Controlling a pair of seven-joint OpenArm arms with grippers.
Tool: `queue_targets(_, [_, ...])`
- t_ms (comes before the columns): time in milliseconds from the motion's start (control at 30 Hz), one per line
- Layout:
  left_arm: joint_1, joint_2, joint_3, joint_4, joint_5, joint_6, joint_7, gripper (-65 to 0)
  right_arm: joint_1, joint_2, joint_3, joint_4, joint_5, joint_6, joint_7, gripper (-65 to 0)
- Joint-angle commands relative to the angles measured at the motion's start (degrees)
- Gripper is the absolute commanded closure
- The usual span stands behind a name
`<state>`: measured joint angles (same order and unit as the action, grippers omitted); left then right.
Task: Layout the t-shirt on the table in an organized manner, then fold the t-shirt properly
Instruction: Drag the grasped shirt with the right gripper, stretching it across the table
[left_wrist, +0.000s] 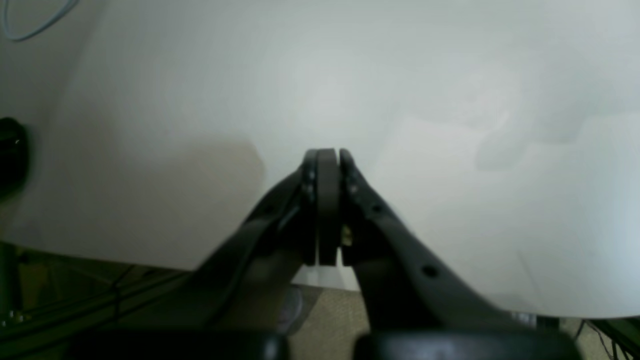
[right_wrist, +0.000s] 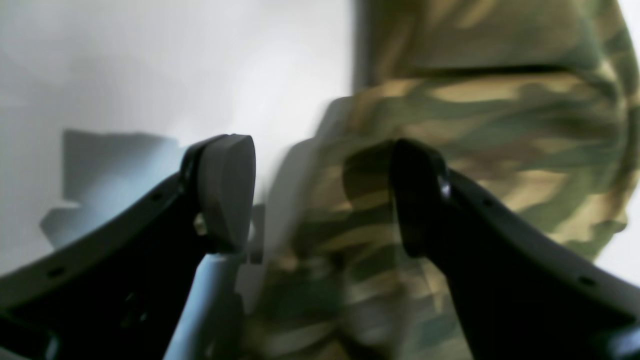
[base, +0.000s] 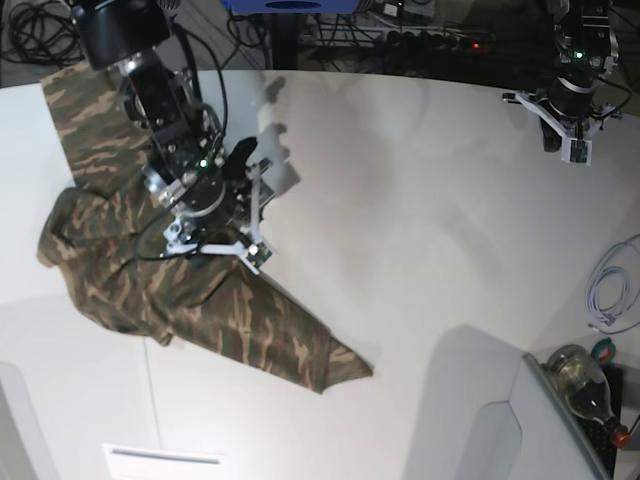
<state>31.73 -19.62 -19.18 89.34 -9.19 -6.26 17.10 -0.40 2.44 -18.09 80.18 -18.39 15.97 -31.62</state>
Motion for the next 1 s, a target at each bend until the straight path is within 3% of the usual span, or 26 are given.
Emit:
queue_targets(0, [0.2, -0.8, -0.4, 0.6, 0.0, 0.1, -1.1, 0.0, 1.0, -0.5, 0.2, -0.5, -0.2, -0.5, 0.8, -39.0])
queue_targets(100, [0.3, -0.8, -0.4, 0.6, 0.0, 0.1, -1.1, 0.0, 2.3, -1.1, 0.2, -3.0, -0.2, -0.5, 0.9, -28.5])
queue_targets(267, [0.1, -0.8, -0.4, 0.6, 0.0, 0.1, -1.1, 0.0, 2.6, -1.1, 0.2, -2.9, -0.1, -0.5, 0.8, 0.0])
queue_targets(533, [0.1, -1.1, -0.4, 0.5, 0.0, 0.1, -1.1, 0.0, -5.4, -1.5, -0.4, 13.2, 0.3, 0.4, -1.5, -0.5])
queue_targets(667, [-1.5, -1.2, -0.4, 0.3, 0.0, 0.1, -1.1, 0.0, -8.7, -2.0, -0.3, 23.2, 4.6, 7.5, -1.7, -0.2])
queue_targets(800, [-2.1, -1.2, -0.4, -0.3, 0.0, 0.1, -1.1, 0.0, -9.9, -2.1, 2.7, 31.0, 8.9, 11.0, -3.1, -0.3])
queue_targets(867, [-2.1, -1.2, -0.4, -0.2, 0.0, 0.1, -1.1, 0.0, -7.5, -2.2, 5.2, 31.1, 11.2, 12.4, -5.7, -0.5])
queue_targets(967, [-3.1, -1.2, 0.0, -0.3, 0.1, 0.1, -1.1, 0.0, -2.9, -2.2, 8.8, 22.5, 12.5, 13.8, -9.5, -0.6])
